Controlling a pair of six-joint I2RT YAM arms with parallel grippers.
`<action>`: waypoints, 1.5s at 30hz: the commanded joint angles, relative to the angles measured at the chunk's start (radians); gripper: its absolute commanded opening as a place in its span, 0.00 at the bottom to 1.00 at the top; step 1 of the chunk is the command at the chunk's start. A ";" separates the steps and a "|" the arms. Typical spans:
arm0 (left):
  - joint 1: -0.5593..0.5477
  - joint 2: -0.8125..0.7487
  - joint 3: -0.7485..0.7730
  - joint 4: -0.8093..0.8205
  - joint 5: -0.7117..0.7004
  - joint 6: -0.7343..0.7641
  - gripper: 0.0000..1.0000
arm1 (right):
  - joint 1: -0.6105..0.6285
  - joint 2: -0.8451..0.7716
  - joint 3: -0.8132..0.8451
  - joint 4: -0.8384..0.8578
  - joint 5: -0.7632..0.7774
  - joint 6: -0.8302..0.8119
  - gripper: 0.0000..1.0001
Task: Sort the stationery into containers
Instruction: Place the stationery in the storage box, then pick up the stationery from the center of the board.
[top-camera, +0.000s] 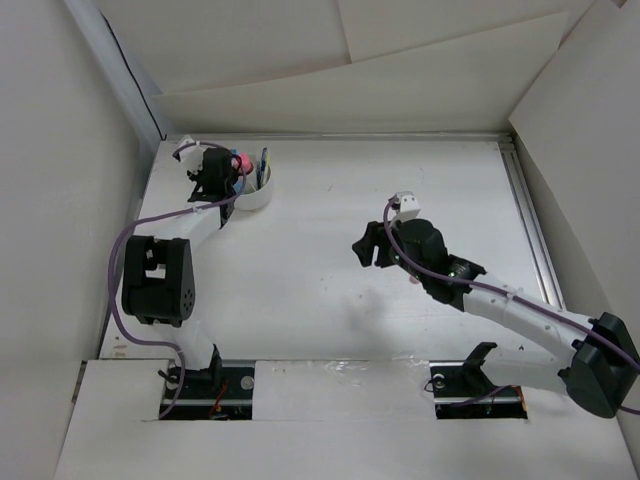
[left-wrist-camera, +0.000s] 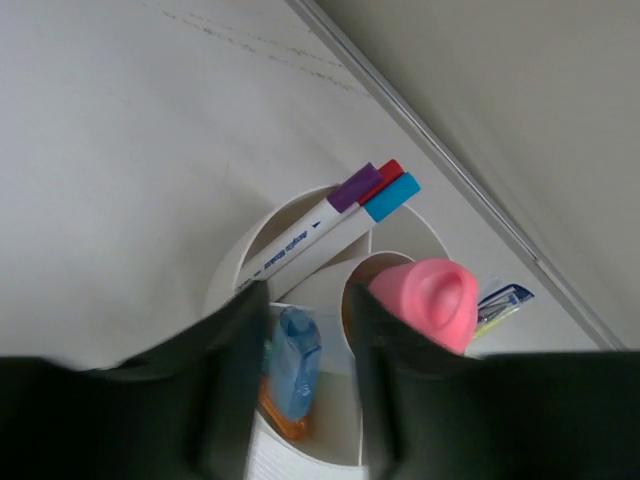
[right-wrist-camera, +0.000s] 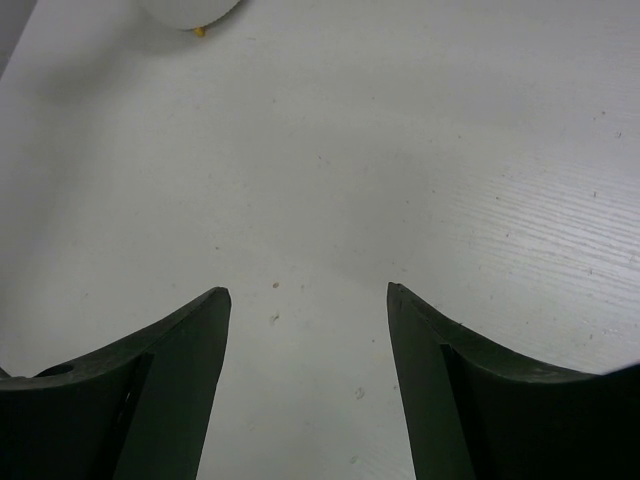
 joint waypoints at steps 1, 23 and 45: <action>-0.018 -0.058 -0.011 0.065 -0.020 0.000 0.41 | -0.016 -0.005 -0.001 0.062 0.013 0.004 0.71; -0.400 -0.414 -0.456 0.354 0.207 0.035 0.33 | -0.291 0.033 -0.042 -0.155 0.169 0.172 0.00; -0.400 -0.505 -0.623 0.493 0.651 0.029 0.33 | -0.403 0.240 0.021 -0.398 0.036 0.235 0.61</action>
